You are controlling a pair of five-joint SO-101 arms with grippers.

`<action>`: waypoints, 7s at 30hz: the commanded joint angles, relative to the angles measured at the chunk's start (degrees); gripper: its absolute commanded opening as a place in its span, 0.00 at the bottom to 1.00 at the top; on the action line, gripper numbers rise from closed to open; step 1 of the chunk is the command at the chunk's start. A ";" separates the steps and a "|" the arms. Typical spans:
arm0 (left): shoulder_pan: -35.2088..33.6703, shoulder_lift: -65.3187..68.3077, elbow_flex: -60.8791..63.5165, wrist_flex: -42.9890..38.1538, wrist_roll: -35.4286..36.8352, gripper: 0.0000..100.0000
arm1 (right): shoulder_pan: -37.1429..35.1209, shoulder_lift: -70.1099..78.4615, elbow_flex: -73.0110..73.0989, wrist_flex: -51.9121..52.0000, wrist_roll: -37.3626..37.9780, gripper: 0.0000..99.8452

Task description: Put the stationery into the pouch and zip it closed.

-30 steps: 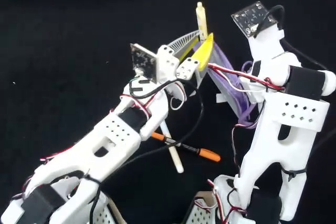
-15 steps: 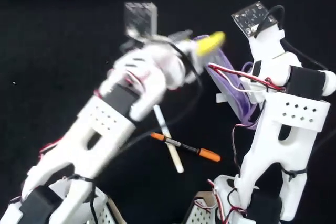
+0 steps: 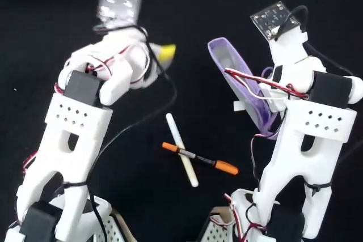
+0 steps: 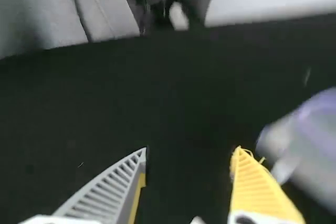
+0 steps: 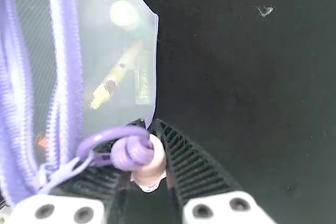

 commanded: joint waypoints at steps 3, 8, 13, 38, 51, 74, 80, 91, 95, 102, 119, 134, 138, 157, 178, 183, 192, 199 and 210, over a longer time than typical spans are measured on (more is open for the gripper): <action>2.24 -1.76 6.20 5.10 -22.07 0.26 | -0.35 -1.36 -0.04 -0.62 -0.62 0.01; 12.18 -1.67 15.78 6.24 -37.36 0.22 | -0.35 -1.36 -0.04 -0.70 -0.53 0.01; 24.40 -1.58 23.78 -0.62 -40.44 0.17 | -0.53 -1.36 -0.04 -0.97 -0.26 0.01; 29.32 54.42 -17.80 7.65 -36.04 0.13 | -0.44 -1.45 3.74 -3.34 -0.09 0.01; 26.59 56.00 -28.79 22.95 -35.78 0.03 | -0.62 -1.36 2.86 -4.22 -0.62 0.01; 2.33 40.70 -52.09 35.96 -26.99 0.03 | -0.70 -1.36 -1.98 -4.75 -10.90 0.01; 2.15 34.46 -57.63 25.14 -4.48 0.03 | -0.70 -1.36 -1.54 -4.57 -10.73 0.01; 7.60 34.02 -57.98 2.90 21.89 0.03 | -0.53 -1.54 -1.45 -2.90 -8.62 0.01; 9.80 35.08 -57.98 -3.08 29.63 0.03 | 0.35 -1.54 -1.45 -2.29 -7.38 0.01; 12.53 39.47 -58.42 -13.10 34.20 0.03 | 5.27 -1.63 -1.80 -1.32 -1.93 0.01; 14.46 10.90 -36.53 -5.80 33.76 0.03 | 9.14 -1.36 -1.36 -1.05 1.85 0.01; 19.38 3.08 10.42 -70.51 22.86 0.03 | 7.30 -1.36 -0.75 -1.32 0.44 0.01; 20.26 2.99 10.24 -76.22 22.77 0.03 | 7.30 -1.36 -0.75 -1.32 0.53 0.01; 20.70 31.30 -7.08 -82.90 6.15 0.03 | 7.30 -1.36 -0.75 -1.14 0.26 0.01; 20.35 36.84 -9.01 -62.59 6.77 0.16 | 7.30 -1.36 -0.75 -1.32 0.18 0.01; 17.98 31.91 -17.10 -47.21 12.84 0.20 | 7.30 -1.27 -0.75 -1.41 0.18 0.01; 2.07 26.37 -40.84 -12.31 22.15 0.20 | 7.30 -1.27 -0.75 -1.32 0.18 0.01; -4.70 27.08 -48.48 15.38 45.63 0.20 | 7.21 -1.27 -0.75 -1.32 0.09 0.01; 5.93 34.29 -29.49 33.49 65.14 0.20 | 4.84 -1.45 -1.19 -0.53 -1.67 0.01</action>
